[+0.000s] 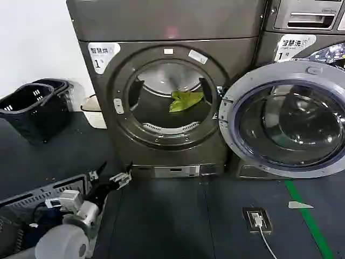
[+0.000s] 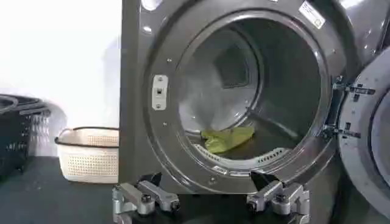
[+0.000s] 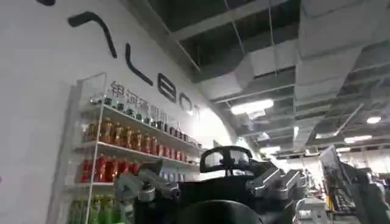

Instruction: Grasp the clothes from the dryer.

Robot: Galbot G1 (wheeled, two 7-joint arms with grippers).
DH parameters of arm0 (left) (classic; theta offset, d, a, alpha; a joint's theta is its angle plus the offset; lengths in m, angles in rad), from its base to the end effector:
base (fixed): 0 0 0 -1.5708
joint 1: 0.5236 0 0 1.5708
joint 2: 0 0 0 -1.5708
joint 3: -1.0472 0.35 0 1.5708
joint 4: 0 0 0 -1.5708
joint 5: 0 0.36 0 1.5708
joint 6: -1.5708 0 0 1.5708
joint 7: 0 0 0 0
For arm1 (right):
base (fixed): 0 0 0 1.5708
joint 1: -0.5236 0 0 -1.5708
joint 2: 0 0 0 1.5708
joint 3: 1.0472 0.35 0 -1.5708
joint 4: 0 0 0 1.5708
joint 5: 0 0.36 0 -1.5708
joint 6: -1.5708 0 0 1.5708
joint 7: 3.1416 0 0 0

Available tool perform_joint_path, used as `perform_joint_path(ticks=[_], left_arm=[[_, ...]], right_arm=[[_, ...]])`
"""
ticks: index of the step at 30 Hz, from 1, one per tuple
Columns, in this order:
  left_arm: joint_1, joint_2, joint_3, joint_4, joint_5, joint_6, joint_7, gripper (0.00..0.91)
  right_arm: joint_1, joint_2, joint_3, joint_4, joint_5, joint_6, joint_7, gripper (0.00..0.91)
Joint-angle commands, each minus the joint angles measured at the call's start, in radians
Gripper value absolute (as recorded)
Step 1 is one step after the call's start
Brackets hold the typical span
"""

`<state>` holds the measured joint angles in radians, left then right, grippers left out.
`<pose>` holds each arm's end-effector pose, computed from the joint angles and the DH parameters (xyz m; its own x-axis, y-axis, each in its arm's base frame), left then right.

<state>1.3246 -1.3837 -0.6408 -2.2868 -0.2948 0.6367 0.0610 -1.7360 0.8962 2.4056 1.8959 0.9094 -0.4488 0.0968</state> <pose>0.2304 0.0524 -0.1756 -0.9733 0.1349 0.1855 0.1247 0.9900 -0.0658 -0.0684 -0.4004 0.0813 -0.3583 0.8034 -0.4756 0.9004 0.4319 0.0513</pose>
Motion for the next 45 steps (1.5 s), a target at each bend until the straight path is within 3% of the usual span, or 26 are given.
perform_joint_path(ticks=[1,33,45], left_arm=[[-0.001,0.000,-0.002,-0.006,-0.004,-0.001,0.004,0.907],[0.010,-0.011,0.001,-0.025,0.052,-0.010,-0.031,0.907],[0.004,0.002,0.003,-0.048,0.030,-0.009,-0.036,0.907]], right_arm=[[0.000,0.001,0.003,0.001,0.010,0.018,-0.003,0.907],[0.010,0.003,0.009,-0.004,0.014,0.030,-0.004,0.907],[0.001,0.015,0.025,0.009,0.060,0.108,-0.019,0.907]])
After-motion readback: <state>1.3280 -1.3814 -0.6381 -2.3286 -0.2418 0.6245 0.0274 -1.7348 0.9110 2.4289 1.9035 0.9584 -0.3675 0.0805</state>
